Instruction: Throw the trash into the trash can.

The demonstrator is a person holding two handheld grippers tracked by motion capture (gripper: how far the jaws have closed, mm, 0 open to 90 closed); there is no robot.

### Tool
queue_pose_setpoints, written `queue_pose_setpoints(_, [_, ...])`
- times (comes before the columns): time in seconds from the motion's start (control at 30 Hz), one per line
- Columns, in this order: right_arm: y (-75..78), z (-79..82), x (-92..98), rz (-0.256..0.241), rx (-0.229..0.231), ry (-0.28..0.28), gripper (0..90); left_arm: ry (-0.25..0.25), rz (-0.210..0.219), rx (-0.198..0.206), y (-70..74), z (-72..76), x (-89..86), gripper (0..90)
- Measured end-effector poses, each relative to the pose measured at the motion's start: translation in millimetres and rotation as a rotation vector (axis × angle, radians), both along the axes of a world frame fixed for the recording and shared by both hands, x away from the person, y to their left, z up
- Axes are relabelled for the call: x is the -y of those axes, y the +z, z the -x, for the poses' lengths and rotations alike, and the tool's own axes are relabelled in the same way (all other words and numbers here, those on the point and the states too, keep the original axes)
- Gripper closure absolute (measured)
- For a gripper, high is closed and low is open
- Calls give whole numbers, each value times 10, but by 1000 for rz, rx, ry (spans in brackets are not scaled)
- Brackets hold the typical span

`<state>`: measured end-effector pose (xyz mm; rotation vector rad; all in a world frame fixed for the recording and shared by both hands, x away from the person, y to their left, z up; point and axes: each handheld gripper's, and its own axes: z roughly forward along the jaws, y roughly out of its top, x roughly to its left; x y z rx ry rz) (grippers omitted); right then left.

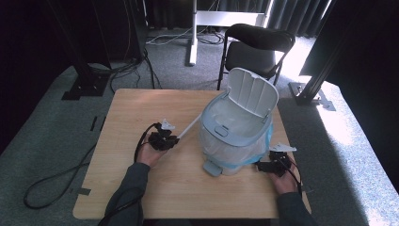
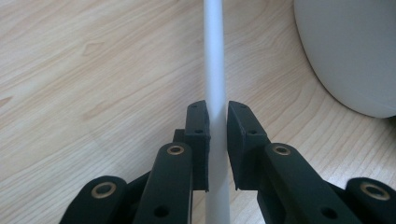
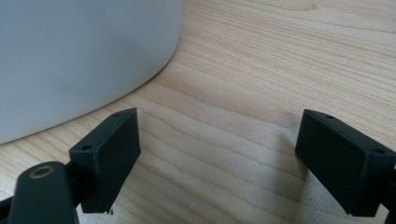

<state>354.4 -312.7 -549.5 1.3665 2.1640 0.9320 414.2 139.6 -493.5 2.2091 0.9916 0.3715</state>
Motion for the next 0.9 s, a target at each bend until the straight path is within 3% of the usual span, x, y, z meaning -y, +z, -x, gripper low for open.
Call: queue_pose_setpoints(0.9, [0,0,0,0,0,0,129,-15,100,104,322,134,-136,792])
